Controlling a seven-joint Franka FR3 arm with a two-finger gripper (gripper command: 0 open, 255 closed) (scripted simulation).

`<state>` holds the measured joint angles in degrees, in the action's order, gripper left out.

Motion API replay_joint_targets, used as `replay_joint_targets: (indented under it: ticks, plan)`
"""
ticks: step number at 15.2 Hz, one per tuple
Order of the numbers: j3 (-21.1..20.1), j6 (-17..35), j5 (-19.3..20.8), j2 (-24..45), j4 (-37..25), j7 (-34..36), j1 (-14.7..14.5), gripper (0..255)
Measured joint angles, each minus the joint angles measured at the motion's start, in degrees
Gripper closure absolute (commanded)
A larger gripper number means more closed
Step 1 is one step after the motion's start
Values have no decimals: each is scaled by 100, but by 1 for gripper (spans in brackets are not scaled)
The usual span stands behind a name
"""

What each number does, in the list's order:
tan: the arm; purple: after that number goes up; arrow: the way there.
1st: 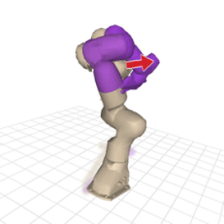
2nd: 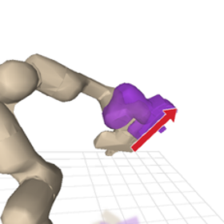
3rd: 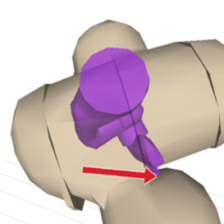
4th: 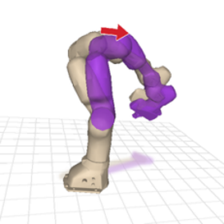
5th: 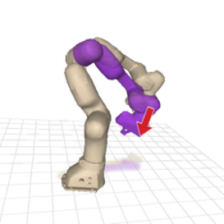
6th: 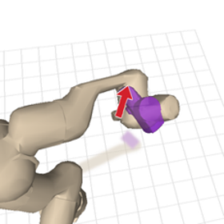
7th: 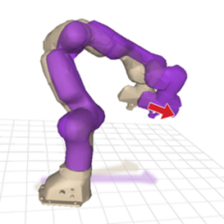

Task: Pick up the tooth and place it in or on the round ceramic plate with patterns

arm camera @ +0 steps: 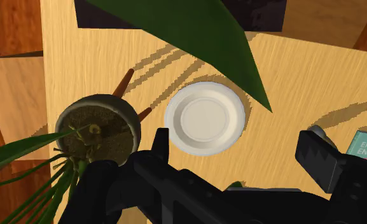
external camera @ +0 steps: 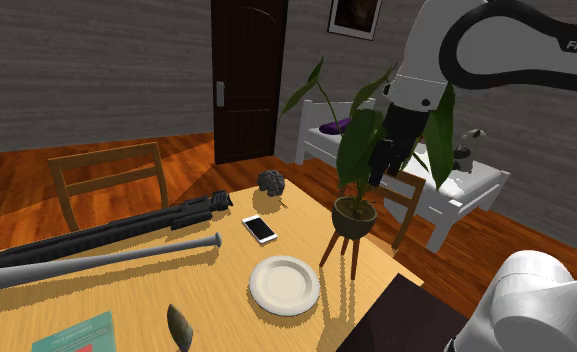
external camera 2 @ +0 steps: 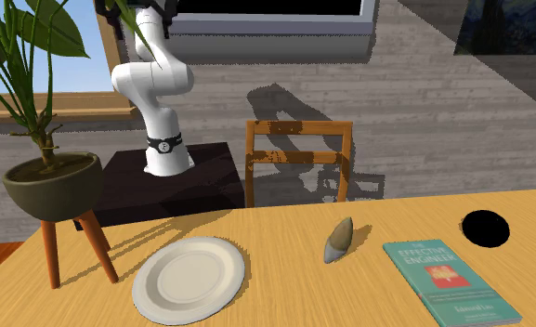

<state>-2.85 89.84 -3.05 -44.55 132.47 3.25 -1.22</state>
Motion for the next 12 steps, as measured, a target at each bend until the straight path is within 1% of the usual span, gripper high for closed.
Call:
replay_joint_targets:
  ticks: [1, 3, 4, 7, 10, 12]
  plan:
    - [0, 0, 0, 0, 0, 0, 0, 0]
    - [-134, 180, -85, 28, 138, 170, -22, 0]
    - [-236, 318, -146, 128, 165, 296, -36, 0]
    - [-534, 790, -326, 198, 527, 669, -85, 0]
    - [-901, 1214, -525, 404, 688, 1117, -152, 0]
    - [-1142, 1546, -616, 702, 685, 1399, -161, 0]
